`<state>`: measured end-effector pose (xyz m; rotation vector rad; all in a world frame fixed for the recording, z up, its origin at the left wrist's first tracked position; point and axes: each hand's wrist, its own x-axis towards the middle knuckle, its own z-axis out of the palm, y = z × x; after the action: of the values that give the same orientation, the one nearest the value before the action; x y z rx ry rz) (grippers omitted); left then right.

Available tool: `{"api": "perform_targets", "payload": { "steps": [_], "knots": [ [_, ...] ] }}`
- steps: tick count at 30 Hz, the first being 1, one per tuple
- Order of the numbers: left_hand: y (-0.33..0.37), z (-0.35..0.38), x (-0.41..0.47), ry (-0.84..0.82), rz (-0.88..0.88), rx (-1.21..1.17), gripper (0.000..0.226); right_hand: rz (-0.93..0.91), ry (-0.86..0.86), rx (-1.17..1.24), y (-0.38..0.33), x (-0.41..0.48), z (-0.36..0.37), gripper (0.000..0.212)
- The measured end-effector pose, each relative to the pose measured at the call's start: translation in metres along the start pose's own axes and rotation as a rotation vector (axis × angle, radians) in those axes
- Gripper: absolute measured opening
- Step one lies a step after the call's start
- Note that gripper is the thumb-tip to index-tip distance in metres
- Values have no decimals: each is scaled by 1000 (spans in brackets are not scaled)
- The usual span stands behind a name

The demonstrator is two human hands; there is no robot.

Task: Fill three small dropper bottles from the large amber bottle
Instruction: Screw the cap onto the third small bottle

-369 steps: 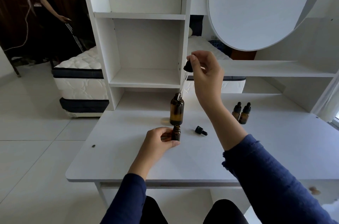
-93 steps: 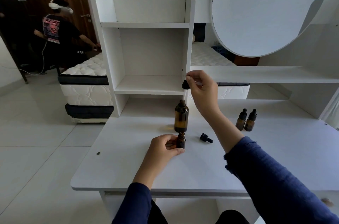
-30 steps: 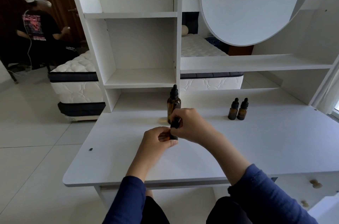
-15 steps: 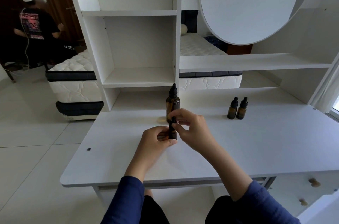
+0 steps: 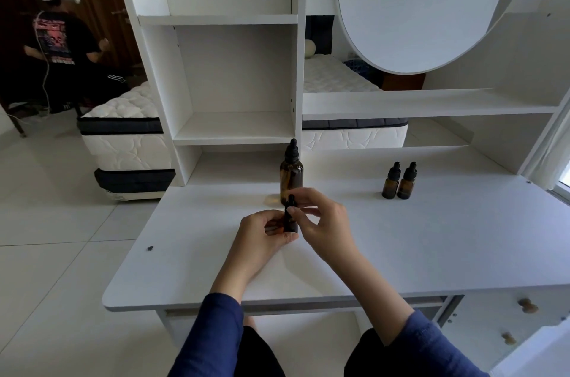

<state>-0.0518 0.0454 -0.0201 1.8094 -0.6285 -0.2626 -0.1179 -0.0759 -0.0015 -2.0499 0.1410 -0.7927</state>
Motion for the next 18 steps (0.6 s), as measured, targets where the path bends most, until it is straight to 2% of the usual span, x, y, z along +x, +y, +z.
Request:
{"api": "perform_targets", "payload": {
  "steps": [3, 9, 13, 18],
  "knots": [
    [0, 1, 0, 9, 16, -3, 24, 8, 60, -3, 1, 1, 3, 20],
    [1, 1, 1, 18, 7, -3, 22, 9, 41, 126, 4, -9, 6, 27],
    [1, 2, 1, 13, 11, -27, 22, 29, 92, 133, 5, -8, 6, 20],
    [0, 2, 2, 13, -10, -24, 23, 39, 40, 204, 5, -6, 5, 23]
  ]
}}
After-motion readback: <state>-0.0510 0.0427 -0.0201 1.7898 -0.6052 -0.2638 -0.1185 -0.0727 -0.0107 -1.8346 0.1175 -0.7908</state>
